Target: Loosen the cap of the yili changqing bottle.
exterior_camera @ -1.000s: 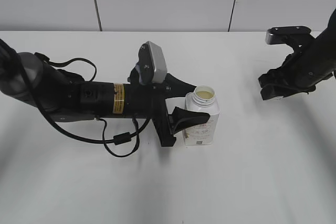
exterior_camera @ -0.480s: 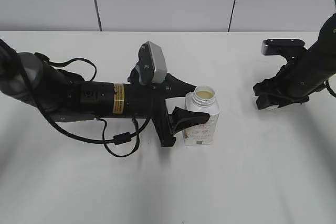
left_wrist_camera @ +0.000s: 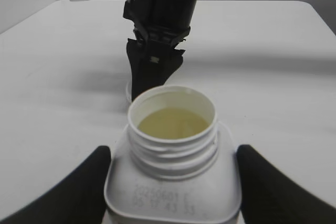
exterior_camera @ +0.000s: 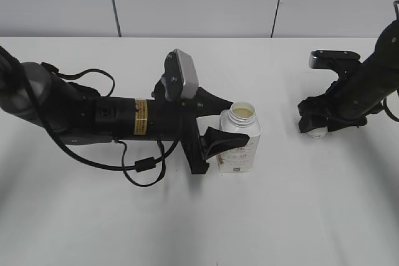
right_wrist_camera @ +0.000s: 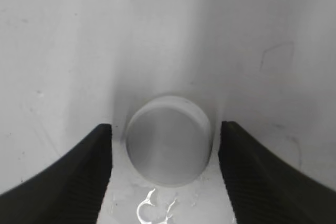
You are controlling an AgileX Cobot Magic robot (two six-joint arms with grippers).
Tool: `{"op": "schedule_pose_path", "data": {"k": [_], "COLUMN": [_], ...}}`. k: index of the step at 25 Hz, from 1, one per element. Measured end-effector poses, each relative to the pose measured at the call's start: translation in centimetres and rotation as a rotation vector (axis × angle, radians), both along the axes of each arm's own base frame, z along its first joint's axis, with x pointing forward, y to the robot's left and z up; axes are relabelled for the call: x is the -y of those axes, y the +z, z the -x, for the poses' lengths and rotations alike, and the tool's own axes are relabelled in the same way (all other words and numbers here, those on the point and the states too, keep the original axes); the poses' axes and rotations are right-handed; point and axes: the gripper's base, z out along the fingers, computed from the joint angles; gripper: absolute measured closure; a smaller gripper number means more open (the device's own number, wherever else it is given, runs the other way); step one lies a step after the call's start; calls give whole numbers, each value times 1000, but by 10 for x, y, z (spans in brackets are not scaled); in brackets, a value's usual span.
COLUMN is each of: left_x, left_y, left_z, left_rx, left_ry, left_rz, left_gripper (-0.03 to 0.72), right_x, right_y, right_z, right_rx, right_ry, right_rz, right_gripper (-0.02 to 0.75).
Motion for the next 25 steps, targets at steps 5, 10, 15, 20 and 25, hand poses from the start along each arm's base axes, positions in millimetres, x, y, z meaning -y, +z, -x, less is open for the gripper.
{"op": "schedule_pose_path", "data": {"k": [5,10,15,20,25], "left_x": [0,0,-5,-19,-39], "left_y": [0,-1,-4,-4,-6], "left_z": [0,2,0,-9,-14], "left_rx": [1,9,18,21,52], "left_ry": [-2,-26,-40,-12,-51], "left_rz": [-1,-13,-47,-56,-105], "left_gripper": [249,225,115,101,101], "right_x": [0,-1,-1,-2,-1], "right_y": [0,-1,2,24,48], "right_z": [1,2,4,5,8], "right_rx": [-7,-24,-42,4,56], "right_ry": [-1,4,11,16,29], "right_rz": [-4,-7,-13,-22,-22], "right_gripper": [160,160,159,159,159]}}
